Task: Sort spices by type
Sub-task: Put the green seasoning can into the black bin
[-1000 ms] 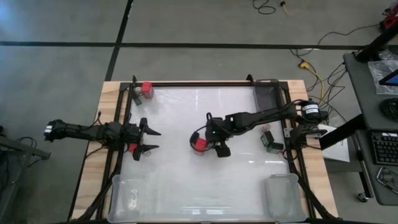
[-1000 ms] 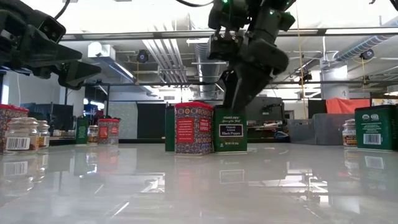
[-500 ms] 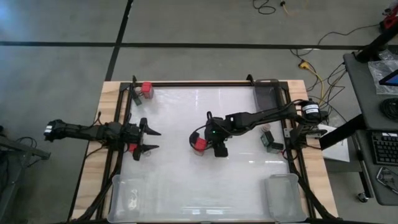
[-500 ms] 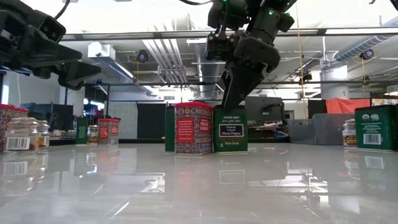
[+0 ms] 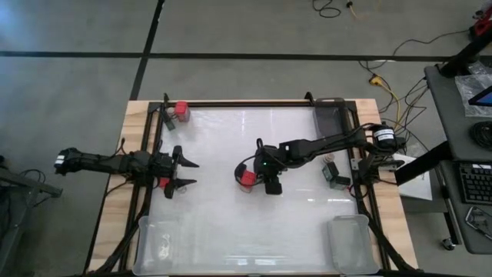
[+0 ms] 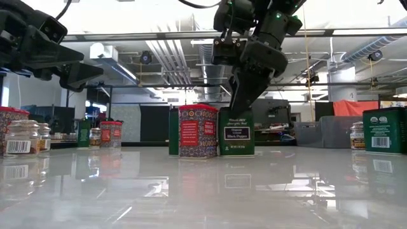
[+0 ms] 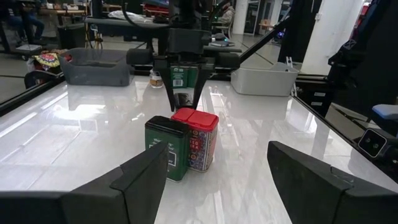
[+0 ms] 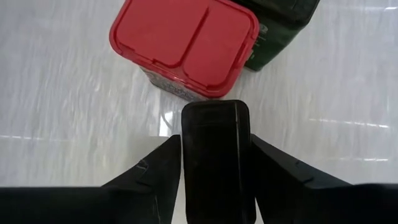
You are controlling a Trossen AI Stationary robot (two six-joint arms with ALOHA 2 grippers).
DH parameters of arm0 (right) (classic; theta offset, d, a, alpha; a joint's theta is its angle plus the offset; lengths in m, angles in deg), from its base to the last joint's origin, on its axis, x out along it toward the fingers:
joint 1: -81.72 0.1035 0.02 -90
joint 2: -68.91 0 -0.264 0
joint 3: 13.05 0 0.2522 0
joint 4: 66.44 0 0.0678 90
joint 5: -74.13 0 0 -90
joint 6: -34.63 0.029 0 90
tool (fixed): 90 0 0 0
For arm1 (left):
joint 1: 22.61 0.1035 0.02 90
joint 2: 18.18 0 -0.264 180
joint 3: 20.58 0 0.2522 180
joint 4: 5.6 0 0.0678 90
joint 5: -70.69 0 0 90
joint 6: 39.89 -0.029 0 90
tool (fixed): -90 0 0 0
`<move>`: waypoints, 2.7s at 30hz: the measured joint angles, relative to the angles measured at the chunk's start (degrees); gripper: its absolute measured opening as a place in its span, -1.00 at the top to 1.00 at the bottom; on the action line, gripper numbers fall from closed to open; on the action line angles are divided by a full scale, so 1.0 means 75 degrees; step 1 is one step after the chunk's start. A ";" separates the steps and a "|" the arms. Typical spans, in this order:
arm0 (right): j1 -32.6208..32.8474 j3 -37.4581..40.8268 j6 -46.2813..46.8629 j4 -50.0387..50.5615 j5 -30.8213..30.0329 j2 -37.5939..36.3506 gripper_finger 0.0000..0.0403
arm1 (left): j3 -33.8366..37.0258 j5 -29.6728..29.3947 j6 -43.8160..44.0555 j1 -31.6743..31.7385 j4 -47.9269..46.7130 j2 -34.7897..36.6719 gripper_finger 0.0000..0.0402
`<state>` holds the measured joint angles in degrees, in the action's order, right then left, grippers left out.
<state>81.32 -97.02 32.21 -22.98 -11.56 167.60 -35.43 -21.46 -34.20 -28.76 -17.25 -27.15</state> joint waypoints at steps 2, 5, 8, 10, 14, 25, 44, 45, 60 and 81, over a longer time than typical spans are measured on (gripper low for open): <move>0.0000 0.0025 0.0002 0.0005 -0.0003 0.0000 0.24 | 0.0001 -0.0001 -0.0002 -0.0001 -0.0003 0.0000 -0.29; 0.0000 0.0035 0.0099 0.0005 -0.0009 0.0000 0.29 | -0.0001 0.0002 0.0001 -0.0003 -0.0003 0.0000 -0.29; 0.0000 0.0034 0.0284 0.0002 -0.0158 -0.0001 0.32 | 0.0000 0.0000 -0.0002 -0.0001 0.0000 0.0003 -0.29; 0.0000 -0.0009 0.0413 0.0129 -0.0178 -0.0049 0.33 | -0.0002 0.0000 -0.0002 -0.0003 0.0000 0.0000 -0.29; -0.0031 -0.0422 0.0443 0.0765 -0.0223 -0.0248 0.30 | 0.0000 0.0001 0.0000 0.0000 -0.0002 0.0000 -0.29; -0.1264 -0.0524 0.1518 0.2863 -0.4025 -0.2028 0.35 | 0.0001 -0.0001 -0.0001 0.0000 -0.0003 0.0006 -0.29; -0.5460 0.2178 0.4550 0.2397 -0.3788 -0.3636 0.31 | -0.0001 0.0002 -0.0001 -0.0003 -0.0003 0.0003 -0.29; -0.5460 0.2270 0.4626 0.2417 -0.3763 -0.3614 0.30 | -0.0001 0.0001 -0.0002 0.0000 -0.0002 0.0003 -0.29; -0.5453 0.3103 0.6111 0.2333 -0.3653 -0.3532 0.29 | 0.0000 0.0001 -0.0002 -0.0003 -0.0003 0.0003 -0.29; -0.5453 0.3237 0.6642 0.2188 -0.3104 -0.3551 0.09 | 0.0001 0.0002 0.0001 0.0000 0.0000 0.0003 -0.29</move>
<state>40.42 -72.74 82.03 -6.56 -34.83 140.97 -35.42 -21.44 -34.19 -28.76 -17.25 -27.13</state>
